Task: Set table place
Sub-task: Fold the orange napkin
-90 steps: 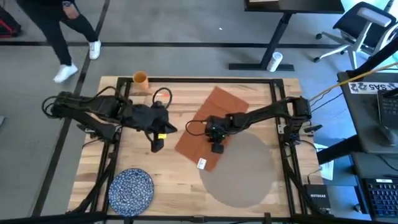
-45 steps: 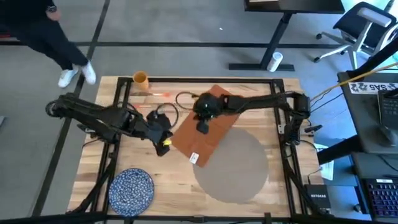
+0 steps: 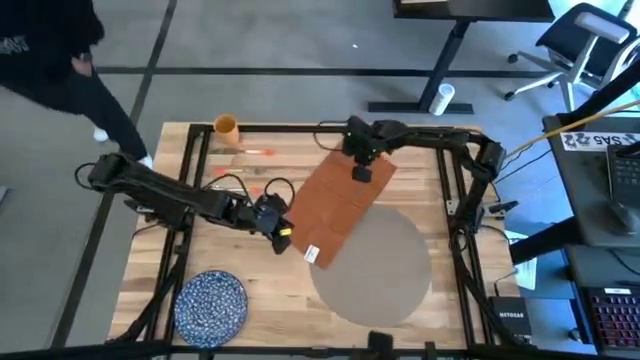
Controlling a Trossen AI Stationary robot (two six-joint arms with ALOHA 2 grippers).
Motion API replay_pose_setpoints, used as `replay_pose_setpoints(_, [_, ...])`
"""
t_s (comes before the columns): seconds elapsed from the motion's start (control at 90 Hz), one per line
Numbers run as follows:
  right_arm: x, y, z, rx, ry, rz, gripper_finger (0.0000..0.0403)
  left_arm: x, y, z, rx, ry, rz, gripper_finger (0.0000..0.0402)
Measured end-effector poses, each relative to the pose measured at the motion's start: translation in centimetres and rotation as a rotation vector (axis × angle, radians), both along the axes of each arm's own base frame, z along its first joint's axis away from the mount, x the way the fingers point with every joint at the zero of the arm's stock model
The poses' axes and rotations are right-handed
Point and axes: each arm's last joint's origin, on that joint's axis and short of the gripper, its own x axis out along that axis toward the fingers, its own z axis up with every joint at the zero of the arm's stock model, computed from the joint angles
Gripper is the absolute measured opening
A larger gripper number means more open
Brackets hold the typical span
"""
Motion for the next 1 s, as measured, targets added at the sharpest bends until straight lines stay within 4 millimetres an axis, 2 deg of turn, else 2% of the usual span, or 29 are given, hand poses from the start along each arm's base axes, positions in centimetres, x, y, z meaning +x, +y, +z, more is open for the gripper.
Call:
replay_pose_setpoints(0.178, [-1.9, -1.1, -1.3, 0.036, 0.046, -0.03, 0.0, 1.5, -0.5, -2.7, -0.033, 0.059, -0.037, 0.0])
replay_pose_setpoints(0.433, [-3.6, -0.6, -3.3, 0.089, 0.109, -0.048, 0.0, 2.3, -0.2, -5.8, -0.021, 0.164, -0.009, 0.0])
replay_pose_setpoints(0.733, [-5.4, 0.9, -5.0, 0.203, 0.149, -0.085, 0.0, 1.7, 1.2, -6.4, 0.022, 0.274, -0.01, 0.0])
replay_pose_setpoints(0.822, [-5.9, 1.4, -4.9, 0.237, 0.132, -0.105, 0.0, 1.5, 1.7, -6.5, 0.036, 0.302, -0.012, 0.0])
replay_pose_setpoints(1.0, [-6.8, 2.3, -3.5, 0.263, 0.076, -0.144, 0.0, 1.6, 3.1, -6.5, 0.056, 0.315, -0.005, 0.0])
